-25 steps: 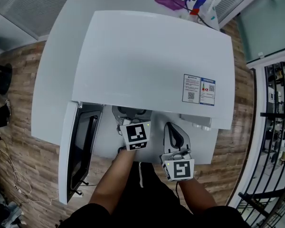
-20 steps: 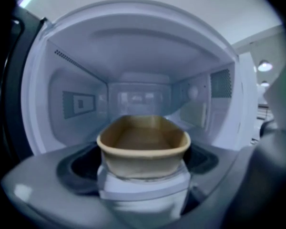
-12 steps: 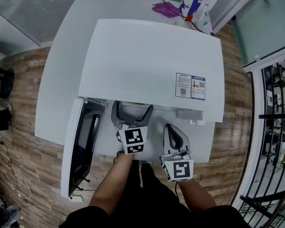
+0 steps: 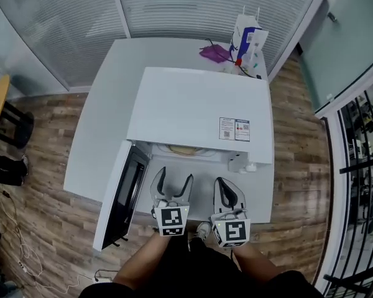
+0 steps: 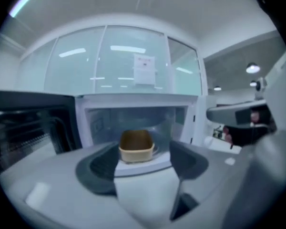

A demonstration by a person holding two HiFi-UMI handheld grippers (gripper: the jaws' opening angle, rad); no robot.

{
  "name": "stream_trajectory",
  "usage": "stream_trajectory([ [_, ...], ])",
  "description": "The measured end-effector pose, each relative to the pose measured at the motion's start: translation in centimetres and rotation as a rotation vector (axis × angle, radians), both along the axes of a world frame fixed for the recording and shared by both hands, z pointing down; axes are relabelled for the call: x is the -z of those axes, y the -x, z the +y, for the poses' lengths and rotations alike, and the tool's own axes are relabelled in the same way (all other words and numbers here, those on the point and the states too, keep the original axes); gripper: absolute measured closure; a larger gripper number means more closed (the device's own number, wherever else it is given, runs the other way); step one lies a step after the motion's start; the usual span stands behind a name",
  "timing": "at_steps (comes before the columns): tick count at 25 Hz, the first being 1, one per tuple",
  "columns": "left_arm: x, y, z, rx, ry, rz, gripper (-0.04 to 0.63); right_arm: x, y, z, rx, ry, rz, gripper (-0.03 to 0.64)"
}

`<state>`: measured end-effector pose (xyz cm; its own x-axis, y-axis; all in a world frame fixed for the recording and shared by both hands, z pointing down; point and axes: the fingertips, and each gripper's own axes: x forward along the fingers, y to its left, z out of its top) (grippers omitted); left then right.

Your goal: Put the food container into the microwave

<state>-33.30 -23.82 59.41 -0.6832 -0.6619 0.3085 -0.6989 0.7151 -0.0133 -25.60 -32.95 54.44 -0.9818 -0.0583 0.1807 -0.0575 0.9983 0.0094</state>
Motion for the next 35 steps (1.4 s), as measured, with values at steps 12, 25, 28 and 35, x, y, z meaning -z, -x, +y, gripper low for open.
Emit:
stream_trajectory([
  [12,5.1,-2.7,4.0,0.054,-0.04,-0.043,0.568,5.5,-1.0,1.3,0.05,-0.085,-0.076,0.612],
  [25,7.9,-2.5,4.3,0.034,-0.069,-0.07,0.591,8.2,-0.9,2.4,0.069,-0.109,-0.134,0.612],
  [28,7.5,-2.4,4.6,0.042,-0.058,-0.061,0.591,8.2,-0.9,2.5,0.067,-0.114,-0.134,0.612],
  [35,7.0,-2.5,4.5,0.03,-0.042,-0.048,0.59,8.1,-1.2,2.3,0.047,-0.116,-0.117,0.612],
])
